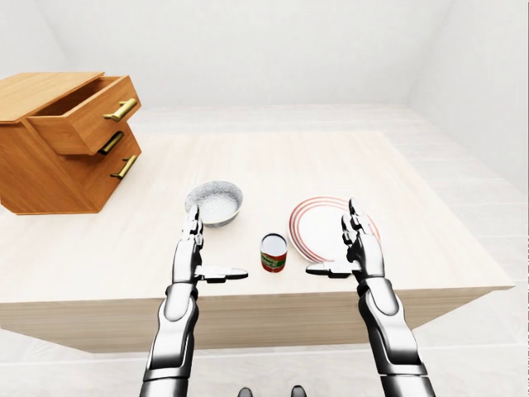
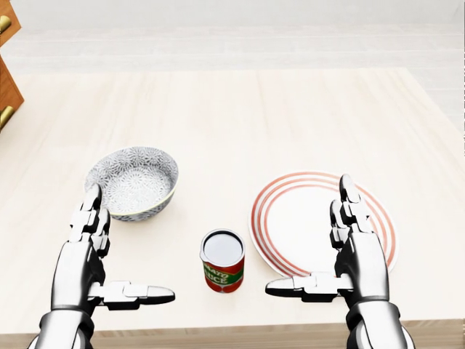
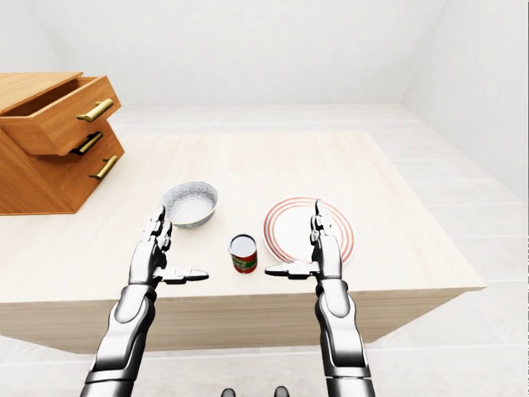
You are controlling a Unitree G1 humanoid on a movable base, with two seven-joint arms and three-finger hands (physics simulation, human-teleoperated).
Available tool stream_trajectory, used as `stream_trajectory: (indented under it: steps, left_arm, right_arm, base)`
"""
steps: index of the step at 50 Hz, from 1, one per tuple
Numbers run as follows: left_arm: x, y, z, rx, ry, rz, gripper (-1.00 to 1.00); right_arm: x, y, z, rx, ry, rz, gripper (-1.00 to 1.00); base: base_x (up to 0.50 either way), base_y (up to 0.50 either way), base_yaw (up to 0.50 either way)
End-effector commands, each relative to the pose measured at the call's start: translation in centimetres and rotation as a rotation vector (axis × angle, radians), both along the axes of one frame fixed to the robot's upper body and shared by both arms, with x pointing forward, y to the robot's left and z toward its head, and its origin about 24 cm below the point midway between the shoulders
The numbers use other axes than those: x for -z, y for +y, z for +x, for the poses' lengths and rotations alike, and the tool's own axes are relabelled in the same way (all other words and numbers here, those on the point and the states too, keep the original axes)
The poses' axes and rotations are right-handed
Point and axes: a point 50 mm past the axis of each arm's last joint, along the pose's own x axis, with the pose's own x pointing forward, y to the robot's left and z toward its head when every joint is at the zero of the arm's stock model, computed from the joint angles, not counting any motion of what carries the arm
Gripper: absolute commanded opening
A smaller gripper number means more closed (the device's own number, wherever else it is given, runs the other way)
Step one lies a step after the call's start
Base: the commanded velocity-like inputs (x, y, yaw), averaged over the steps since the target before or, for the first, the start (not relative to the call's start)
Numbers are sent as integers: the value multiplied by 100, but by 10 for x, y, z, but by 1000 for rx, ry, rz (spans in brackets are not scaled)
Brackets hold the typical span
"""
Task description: Put the bowl on the plate.
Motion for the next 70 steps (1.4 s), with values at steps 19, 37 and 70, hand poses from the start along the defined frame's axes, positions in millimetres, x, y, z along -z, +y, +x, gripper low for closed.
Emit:
stream_trajectory:
  steps: [19,37,70]
  left_arm:
    - [1,2,-2,0,8,13,100]
    - [-2,2,0,-1,1,23,100]
    - [-8,1,3,0,-7,27,100]
  right_arm:
    - [0,0,-1,5,2,5,100]
    - [0,-1,-3,4,5,7,100]
    - [-6,0,-1,-6,-4,9,100]
  base:
    - [0,-19,0]
    - [0,-19,0]
    - [2,-18,0]
